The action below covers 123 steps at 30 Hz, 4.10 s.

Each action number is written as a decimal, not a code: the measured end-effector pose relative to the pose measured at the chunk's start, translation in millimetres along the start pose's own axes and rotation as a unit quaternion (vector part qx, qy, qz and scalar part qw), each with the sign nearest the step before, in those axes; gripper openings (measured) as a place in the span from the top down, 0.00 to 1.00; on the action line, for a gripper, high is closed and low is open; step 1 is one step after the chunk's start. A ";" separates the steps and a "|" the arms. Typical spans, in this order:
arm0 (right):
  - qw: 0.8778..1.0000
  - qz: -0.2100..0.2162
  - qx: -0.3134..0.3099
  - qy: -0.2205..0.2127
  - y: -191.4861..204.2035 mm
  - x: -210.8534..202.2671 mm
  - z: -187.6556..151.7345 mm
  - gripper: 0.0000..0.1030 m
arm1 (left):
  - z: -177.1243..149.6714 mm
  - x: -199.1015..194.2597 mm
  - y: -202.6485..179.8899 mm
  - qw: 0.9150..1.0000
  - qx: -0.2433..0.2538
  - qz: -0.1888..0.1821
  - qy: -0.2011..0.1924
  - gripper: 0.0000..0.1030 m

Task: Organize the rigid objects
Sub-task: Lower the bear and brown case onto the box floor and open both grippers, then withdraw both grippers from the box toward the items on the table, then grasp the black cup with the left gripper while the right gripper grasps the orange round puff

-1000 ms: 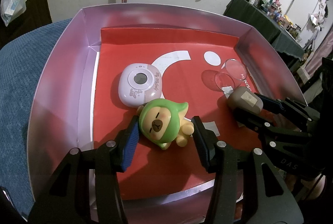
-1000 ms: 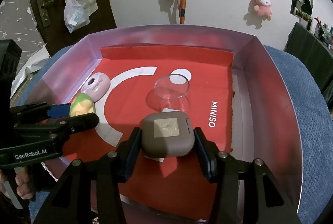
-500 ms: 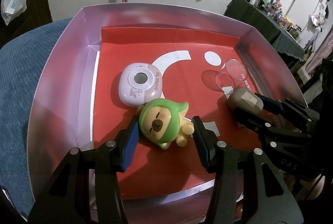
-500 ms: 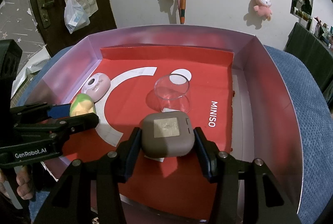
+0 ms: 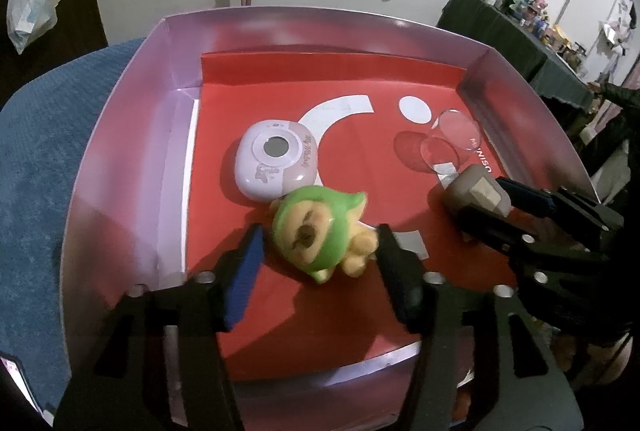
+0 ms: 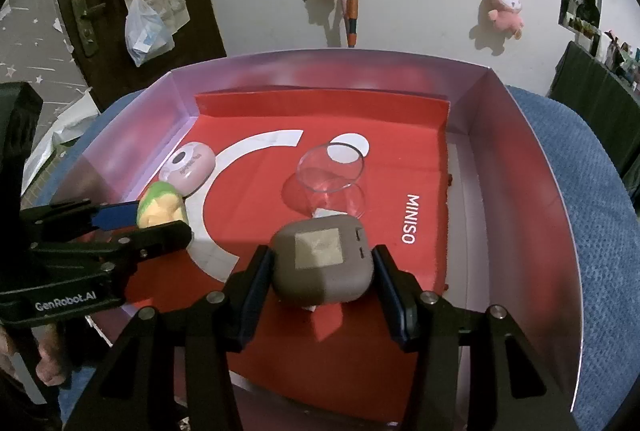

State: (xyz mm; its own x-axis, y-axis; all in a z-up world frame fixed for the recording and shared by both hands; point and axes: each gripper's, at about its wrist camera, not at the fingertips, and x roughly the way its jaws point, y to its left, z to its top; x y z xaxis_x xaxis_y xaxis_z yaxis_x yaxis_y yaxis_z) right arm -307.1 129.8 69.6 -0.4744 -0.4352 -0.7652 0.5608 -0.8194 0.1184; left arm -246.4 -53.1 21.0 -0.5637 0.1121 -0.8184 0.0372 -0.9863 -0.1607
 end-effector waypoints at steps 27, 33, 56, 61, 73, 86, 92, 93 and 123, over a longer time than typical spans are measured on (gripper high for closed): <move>0.998 0.016 -0.014 -0.061 14.7 -54.8 -7.1 0.14 | -11.5 -51.1 -18.7 0.997 0.032 0.006 -0.063 0.06; 0.996 0.027 -0.017 -0.087 20.2 -79.9 -11.9 0.06 | -19.6 -63.6 -18.1 0.997 0.027 -0.007 -0.076 0.04; 0.989 0.034 -0.013 -0.141 32.5 -135.0 -47.5 0.00 | -66.1 -118.9 -24.7 0.992 0.025 -0.005 -0.126 0.03; 0.987 0.034 -0.009 -0.155 35.7 -145.4 -60.5 0.00 | -78.2 -122.7 -27.5 0.991 0.029 0.006 -0.130 0.03; 0.983 0.010 -0.016 -0.181 47.1 -162.3 -91.6 0.00 | -96.9 -125.0 -29.8 0.992 0.025 0.005 -0.127 0.03; 0.986 0.006 -0.016 -0.164 51.9 -152.6 -120.7 0.00 | -120.7 -113.4 -31.5 0.995 0.022 0.004 -0.102 0.03; 0.990 0.002 -0.012 -0.139 49.9 -139.9 -133.5 0.05 | -123.7 -101.2 -24.7 0.997 0.000 0.001 -0.083 0.03; 0.991 0.002 -0.011 -0.134 49.7 -137.4 -135.5 0.10 | -124.1 -99.8 -23.7 0.997 -0.002 -0.001 -0.081 0.03; 0.997 -0.010 -0.041 -0.072 62.4 -87.4 -146.9 0.61 | -105.0 -63.1 -19.9 0.998 -0.002 -0.008 -0.070 0.66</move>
State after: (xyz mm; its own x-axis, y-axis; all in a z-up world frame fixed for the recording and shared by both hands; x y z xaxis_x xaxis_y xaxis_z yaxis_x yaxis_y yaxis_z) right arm -131.0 171.4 50.8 -0.5754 -0.4725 -0.6675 0.6002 -0.7984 0.0478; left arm -124.9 -27.9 17.9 -0.6739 0.1104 -0.7305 0.0299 -0.9839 -0.1762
